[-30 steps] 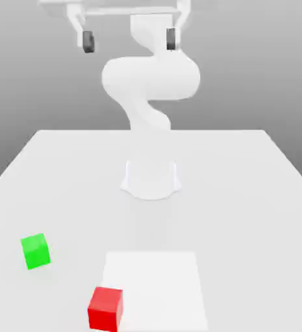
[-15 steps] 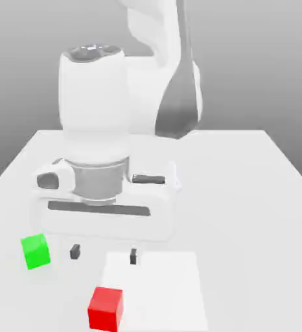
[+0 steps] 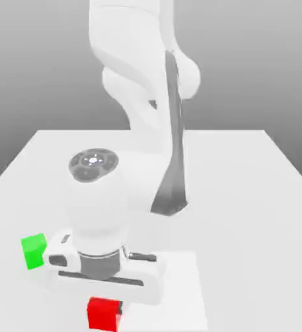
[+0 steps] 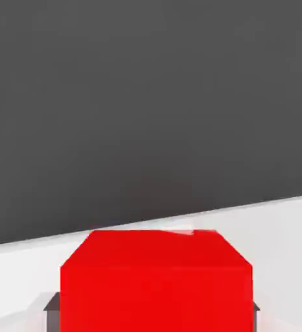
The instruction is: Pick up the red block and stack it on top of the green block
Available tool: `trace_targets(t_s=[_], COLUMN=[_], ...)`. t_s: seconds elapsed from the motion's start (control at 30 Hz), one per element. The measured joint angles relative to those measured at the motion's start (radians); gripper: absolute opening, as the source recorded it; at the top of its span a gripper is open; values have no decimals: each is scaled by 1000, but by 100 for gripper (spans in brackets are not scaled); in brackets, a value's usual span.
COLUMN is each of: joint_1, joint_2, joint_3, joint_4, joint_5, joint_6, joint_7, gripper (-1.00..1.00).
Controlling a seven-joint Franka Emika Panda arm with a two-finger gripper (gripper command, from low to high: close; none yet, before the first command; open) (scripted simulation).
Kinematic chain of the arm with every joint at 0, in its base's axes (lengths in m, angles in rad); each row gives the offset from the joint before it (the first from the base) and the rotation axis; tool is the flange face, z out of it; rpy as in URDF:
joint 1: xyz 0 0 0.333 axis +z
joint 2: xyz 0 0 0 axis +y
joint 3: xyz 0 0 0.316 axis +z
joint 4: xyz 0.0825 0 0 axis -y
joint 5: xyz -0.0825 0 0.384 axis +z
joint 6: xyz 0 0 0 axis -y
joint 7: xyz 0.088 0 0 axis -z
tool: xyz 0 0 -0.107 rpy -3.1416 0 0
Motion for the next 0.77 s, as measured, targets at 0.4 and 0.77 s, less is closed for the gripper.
trace_targets(t_s=[0.4,0.77], joint_1=[-259,-351], joint_2=[-335,-186], joint_3=[-207,-164], joint_4=[-215,-265], joint_5=[-84,54], joint_6=[-117,74], joint_7=[-8,-128], gripper=[-100,100])
